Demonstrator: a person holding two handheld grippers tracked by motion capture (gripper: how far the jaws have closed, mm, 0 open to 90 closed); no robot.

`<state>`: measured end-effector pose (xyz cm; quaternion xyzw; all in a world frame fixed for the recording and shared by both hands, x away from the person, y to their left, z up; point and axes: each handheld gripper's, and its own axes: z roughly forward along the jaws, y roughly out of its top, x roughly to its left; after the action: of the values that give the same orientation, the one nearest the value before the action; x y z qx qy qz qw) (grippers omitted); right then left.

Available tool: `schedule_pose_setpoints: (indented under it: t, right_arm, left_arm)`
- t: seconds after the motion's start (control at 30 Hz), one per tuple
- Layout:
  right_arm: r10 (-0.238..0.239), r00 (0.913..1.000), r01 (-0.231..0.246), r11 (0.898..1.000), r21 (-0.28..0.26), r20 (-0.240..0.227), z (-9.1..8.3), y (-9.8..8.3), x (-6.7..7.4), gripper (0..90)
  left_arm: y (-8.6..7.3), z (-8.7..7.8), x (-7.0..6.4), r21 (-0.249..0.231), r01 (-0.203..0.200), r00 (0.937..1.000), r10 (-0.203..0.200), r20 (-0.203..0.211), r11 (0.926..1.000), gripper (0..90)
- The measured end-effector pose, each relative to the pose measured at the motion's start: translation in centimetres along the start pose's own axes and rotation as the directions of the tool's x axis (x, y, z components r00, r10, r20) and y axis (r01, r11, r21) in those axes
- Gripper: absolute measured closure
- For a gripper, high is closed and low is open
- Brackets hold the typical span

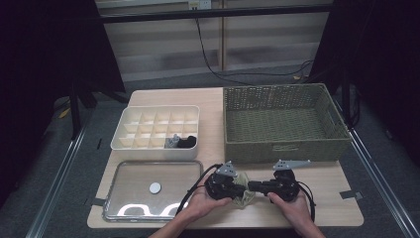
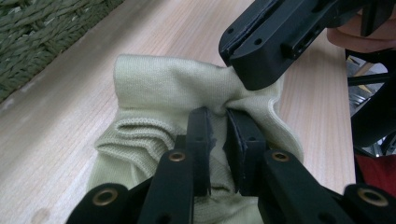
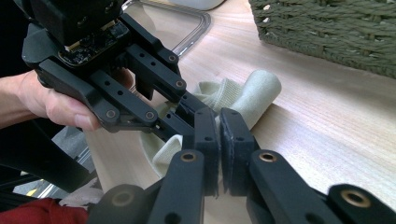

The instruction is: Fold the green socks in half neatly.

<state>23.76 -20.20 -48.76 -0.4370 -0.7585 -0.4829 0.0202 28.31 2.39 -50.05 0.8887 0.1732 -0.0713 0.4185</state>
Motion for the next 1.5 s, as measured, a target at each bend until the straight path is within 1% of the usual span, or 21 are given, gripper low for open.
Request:
schedule_pose_setpoints:
  t: [0.1, 0.13, 0.17, 0.27, 0.37, 0.4, 0.47, 0.57, 0.7, 0.73, 0.8, 0.83, 0.93, 1.07, 1.13, 1.23, 1.3, 1.37, 1.4, 1.47, 1.5]
  right_arm:
    - [-0.005, 1.0000, 0.005, 1.000, 0.000, 0.001, -0.1, 0.0, -0.2, 86.4]
    - [-0.001, 1.0000, 0.001, 1.000, 0.002, 0.002, -0.2, 0.1, -0.3, 86.4]
    - [-0.003, 1.0000, 0.003, 1.000, 0.000, 0.004, -0.2, 0.1, -0.3, 86.4]
    - [0.000, 1.0000, 0.000, 1.000, -0.008, 0.008, -0.4, 0.3, -0.5, 86.4]
    - [-0.001, 0.9999, 0.001, 1.000, -0.012, 0.014, -0.6, 0.3, -0.6, 86.4]
    - [-0.001, 0.9999, 0.001, 1.000, -0.015, 0.014, -0.6, 0.3, -0.6, 86.4]
    - [0.003, 0.9998, -0.003, 1.000, -0.016, 0.018, -0.8, 0.3, -0.7, 86.4]
    - [0.004, 0.9998, -0.003, 1.000, -0.019, 0.019, -0.8, 0.3, -0.7, 86.3]
    - [-0.003, 0.9999, 0.003, 1.000, -0.022, 0.014, -0.6, 0.4, -0.7, 86.3]
    - [-0.001, 0.9999, 0.001, 1.000, -0.020, 0.014, -0.6, 0.4, -0.6, 86.2]
    - [-0.010, 0.9999, 0.010, 1.000, -0.026, 0.007, -0.5, 0.5, -0.4, 86.2]
    - [-0.008, 0.9999, 0.008, 1.000, -0.023, 0.007, -0.4, 0.5, -0.2, 86.1]
    - [-0.019, 0.9998, 0.019, 1.000, -0.025, -0.001, -0.1, 0.6, 0.1, 86.0]
    - [-0.034, 0.9993, 0.034, 0.999, -0.030, -0.018, 0.5, 0.8, 0.6, 85.9]
    - [-0.046, 0.9987, 0.046, 0.999, -0.022, -0.023, 0.9, 0.9, 0.9, 85.9]
    - [-0.050, 0.9983, 0.050, 0.999, -0.009, -0.031, 1.5, 1.0, 1.3, 85.8]
    - [-0.051, 0.9979, 0.051, 0.999, -0.001, -0.038, 2.0, 1.0, 1.5, 85.8]
    - [-0.056, 0.9973, 0.056, 0.998, 0.010, -0.047, 2.5, 1.0, 1.6, 85.7]
    - [-0.056, 0.9972, 0.057, 0.998, 0.017, -0.050, 2.7, 0.9, 1.7, 85.7]
    - [-0.057, 0.9970, 0.059, 0.998, 0.025, -0.053, 3.0, 0.8, 1.8, 85.6]
    - [-0.059, 0.9968, 0.060, 0.998, 0.026, -0.054, 3.1, 0.7, 1.8, 85.6]
  left_arm:
    - [0.0, -0.2, 0.0, -0.001, -0.015, 0.9999, 0.015, -0.002, 0.9999, 75.8]
    - [0.0, -0.7, -0.1, -0.006, -0.038, 0.9991, 0.038, -0.020, 0.9993, 73.9]
    - [0.1, -1.0, -0.2, -0.009, -0.042, 0.9990, 0.041, -0.019, 0.9991, 73.1]
    - [-0.1, -2.1, -0.2, -0.020, -0.042, 0.9983, 0.041, -0.040, 0.9989, 70.6]
    - [-0.5, -3.7, -0.1, -0.036, -0.027, 0.9986, 0.025, -0.046, 0.9990, 69.4]
    - [-0.8, -4.2, -0.1, -0.044, -0.027, 0.9984, 0.024, -0.050, 0.9987, 69.3]
    - [-1.4, -5.2, 0.0, -0.035, -0.025, 0.9976, 0.023, -0.065, 0.9991, 69.4]
    - [-2.4, -5.8, 0.2, -0.039, -0.013, 0.9971, 0.010, -0.076, 0.9991, 69.7]
    - [-2.5, -5.2, -0.1, -0.025, -0.022, 0.9979, 0.020, -0.061, 0.9995, 72.1]
    - [-2.4, -4.5, -0.1, -0.020, -0.015, 0.9986, 0.014, -0.052, 0.9997, 72.4]
    - [-2.3, -4.1, -0.2, -0.001, -0.023, 0.9985, 0.023, -0.050, 0.9997, 73.8]
    - [-2.3, -4.0, -0.2, -0.010, -0.025, 0.9986, 0.024, -0.046, 0.9996, 73.9]
    - [-2.2, -3.7, -0.2, -0.012, -0.016, 0.9987, 0.015, -0.048, 0.9998, 73.9]
    - [-2.2, -3.3, -0.1, 0.001, -0.011, 0.9984, 0.011, -0.055, 0.9999, 75.3]
    - [-2.2, -3.1, -0.2, 0.019, -0.018, 0.9980, 0.019, -0.061, 0.9997, 77.5]
    - [-2.3, -2.8, -0.3, 0.032, -0.014, 0.9982, 0.016, -0.059, 0.9994, 84.8]
    - [-2.3, -2.7, -0.3, 0.033, -0.017, 0.9986, 0.018, -0.050, 0.9993, 85.6]
    - [-2.3, -2.7, -0.4, 0.039, -0.016, 0.9985, 0.018, -0.052, 0.9991, 85.9]
    - [-2.3, -2.8, -0.4, 0.056, -0.018, 0.9985, 0.021, -0.050, 0.9983, 86.3]
    - [-2.4, -2.7, -0.4, 0.047, -0.007, 0.9987, 0.009, -0.050, 0.9989, 86.7]
    - [-2.4, -2.7, -0.3, 0.058, -0.018, 0.9987, 0.021, -0.046, 0.9982, 86.7]
